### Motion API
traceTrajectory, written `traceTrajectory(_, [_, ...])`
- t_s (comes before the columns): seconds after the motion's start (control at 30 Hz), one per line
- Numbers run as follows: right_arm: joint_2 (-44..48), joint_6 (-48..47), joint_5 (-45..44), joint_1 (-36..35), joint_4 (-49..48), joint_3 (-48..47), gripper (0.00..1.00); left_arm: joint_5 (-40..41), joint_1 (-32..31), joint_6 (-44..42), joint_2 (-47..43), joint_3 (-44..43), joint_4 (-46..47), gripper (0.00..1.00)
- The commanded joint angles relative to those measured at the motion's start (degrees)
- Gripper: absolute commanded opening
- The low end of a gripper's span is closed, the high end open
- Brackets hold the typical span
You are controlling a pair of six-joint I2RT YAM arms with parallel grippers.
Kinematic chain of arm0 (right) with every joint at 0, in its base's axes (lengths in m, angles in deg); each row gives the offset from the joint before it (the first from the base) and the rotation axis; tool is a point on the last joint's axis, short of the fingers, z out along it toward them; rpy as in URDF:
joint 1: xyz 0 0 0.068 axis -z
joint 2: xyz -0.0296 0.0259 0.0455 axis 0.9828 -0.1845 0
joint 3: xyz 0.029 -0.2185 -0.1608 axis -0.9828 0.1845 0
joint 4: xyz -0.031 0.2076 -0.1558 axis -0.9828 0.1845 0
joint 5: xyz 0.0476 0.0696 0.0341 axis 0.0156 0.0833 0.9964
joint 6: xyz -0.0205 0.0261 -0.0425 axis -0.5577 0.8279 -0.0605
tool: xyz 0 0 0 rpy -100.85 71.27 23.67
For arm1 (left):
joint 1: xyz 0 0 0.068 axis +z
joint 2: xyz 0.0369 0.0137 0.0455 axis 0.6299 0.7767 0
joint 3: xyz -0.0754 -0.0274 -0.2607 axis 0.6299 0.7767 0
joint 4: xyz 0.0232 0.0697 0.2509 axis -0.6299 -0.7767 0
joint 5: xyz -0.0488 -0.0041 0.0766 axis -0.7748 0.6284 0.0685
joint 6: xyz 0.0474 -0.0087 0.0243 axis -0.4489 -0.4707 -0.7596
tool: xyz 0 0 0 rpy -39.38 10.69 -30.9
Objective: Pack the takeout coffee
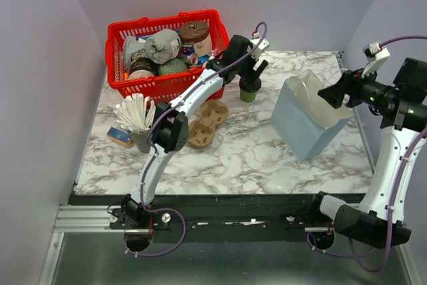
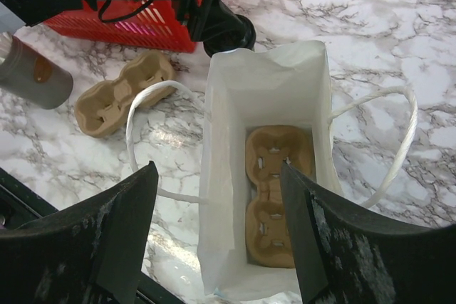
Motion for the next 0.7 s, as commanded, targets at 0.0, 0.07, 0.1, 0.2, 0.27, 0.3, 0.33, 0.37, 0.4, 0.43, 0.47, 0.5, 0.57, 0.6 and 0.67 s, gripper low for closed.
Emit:
traceTrajectory(0.0, [-0.4,0.2,1.6,-0.3,-0.2,-0.5,0.78,-4.3,4.0,-1.5,-2.8,2.4,-4.4,0.99])
traceTrajectory(0.07, [-0.2,-0.2,1.8,-0.3,0.2,-0.3,0.78,-3.1,3.5,-1.8,-3.2,3.6,-4.9,0.99])
traceTrajectory(0.1, [-0.1,-0.3,1.9,-0.3,0.3,-0.1,0.78,-2.7,3.3,-2.7,-3.2,3.7,-5.4,0.99])
traceTrajectory(0.2, [0.4,-0.5,2.0,-0.3,0.0,0.8,0.78,-1.5,2.7,-3.0,-3.2,4.5,-5.9,0.99])
traceTrajectory(0.27, [0.6,-0.5,2.1,-0.3,0.0,1.1,0.78,-2.1,2.4,-3.1,-3.2,4.6,-6.7,0.99])
traceTrajectory(0.3, [0.6,-0.5,2.1,-0.3,0.0,1.1,0.78,-2.4,2.3,-3.3,-3.0,4.4,-7.1,0.99])
traceTrajectory(0.33, [0.6,-0.5,2.2,-0.3,0.0,1.1,0.78,-2.4,2.1,-3.9,-2.8,4.2,-8.0,0.99])
traceTrajectory(0.37, [0.6,-0.5,2.2,-0.3,0.0,1.1,0.78,-2.9,2.0,-4.3,-2.7,3.6,-8.5,0.99])
traceTrajectory(0.4, [0.6,-0.5,2.2,-0.3,-0.1,1.1,0.78,-3.4,1.9,-4.3,-1.9,3.2,-9.1,0.99])
traceTrajectory(0.43, [0.6,-0.5,2.2,-0.3,0.0,1.1,0.78,-4.1,1.8,-4.5,-1.8,2.7,-10.3,0.99])
traceTrajectory(0.47, [0.6,-0.5,2.2,-0.3,-0.1,1.1,0.78,-4.1,1.6,-4.5,-1.4,2.3,-10.7,0.99])
traceTrajectory(0.5, [0.5,-0.5,2.2,-0.3,-0.1,1.1,0.78,-4.2,1.6,-4.5,-1.1,2.2,-11.0,0.99])
traceTrajectory(0.57, [0.4,-0.5,2.2,-0.3,0.0,1.1,0.78,-4.8,1.5,-4.4,-1.1,2.3,-11.4,0.99])
traceTrajectory(0.6, [0.4,-0.5,2.3,-0.3,-0.1,1.1,0.78,-4.6,1.5,-4.4,-0.9,2.4,-11.4,0.99])
traceTrajectory(0.67, [0.3,-0.6,2.3,-0.3,0.0,1.2,0.78,-4.7,1.4,-4.6,-0.8,2.4,-11.5,0.99])
